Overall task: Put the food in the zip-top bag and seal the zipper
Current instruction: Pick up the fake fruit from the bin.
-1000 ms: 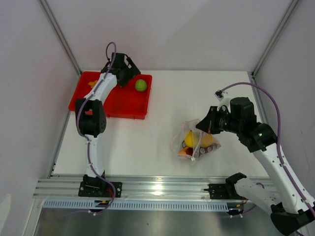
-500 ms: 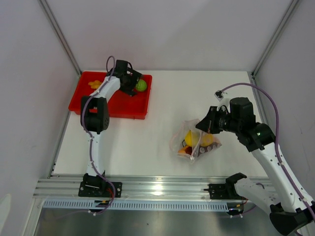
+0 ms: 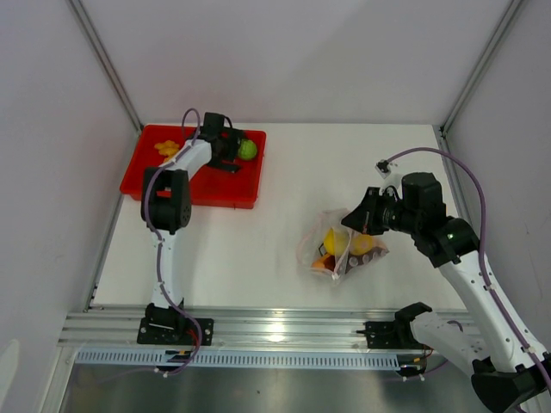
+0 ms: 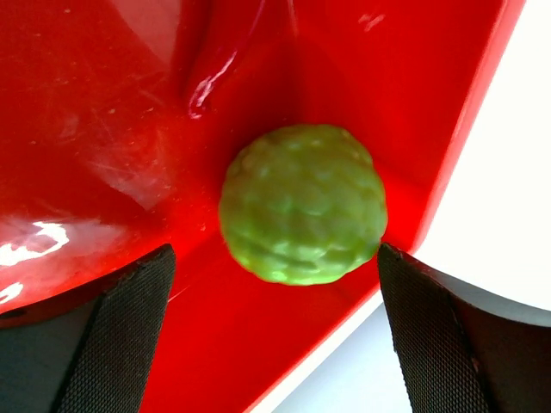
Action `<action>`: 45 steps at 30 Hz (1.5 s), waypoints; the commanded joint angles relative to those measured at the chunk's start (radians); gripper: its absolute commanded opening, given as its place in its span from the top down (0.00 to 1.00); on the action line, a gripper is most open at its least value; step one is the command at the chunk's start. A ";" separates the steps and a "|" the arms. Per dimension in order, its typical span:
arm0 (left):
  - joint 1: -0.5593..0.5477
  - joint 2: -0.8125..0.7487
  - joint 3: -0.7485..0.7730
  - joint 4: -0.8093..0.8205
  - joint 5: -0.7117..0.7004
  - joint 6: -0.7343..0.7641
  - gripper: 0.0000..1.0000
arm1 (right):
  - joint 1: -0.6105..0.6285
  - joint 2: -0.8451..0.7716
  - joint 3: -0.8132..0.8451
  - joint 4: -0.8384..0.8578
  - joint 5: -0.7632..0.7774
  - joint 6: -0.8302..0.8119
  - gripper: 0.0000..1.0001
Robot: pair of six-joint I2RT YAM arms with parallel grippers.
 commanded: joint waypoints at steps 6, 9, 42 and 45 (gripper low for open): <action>0.007 0.038 0.042 0.072 -0.022 -0.086 0.01 | -0.013 -0.017 -0.023 0.052 -0.010 0.007 1.00; 0.007 0.049 0.051 0.076 -0.031 -0.077 0.03 | -0.015 -0.017 -0.028 0.052 -0.012 0.005 1.00; -0.045 -0.653 -0.705 0.611 0.029 0.326 1.00 | -0.020 0.015 0.040 0.035 0.014 -0.011 1.00; -0.072 -0.805 -0.803 0.611 0.064 0.441 0.99 | -0.020 0.029 0.056 0.030 0.009 -0.005 1.00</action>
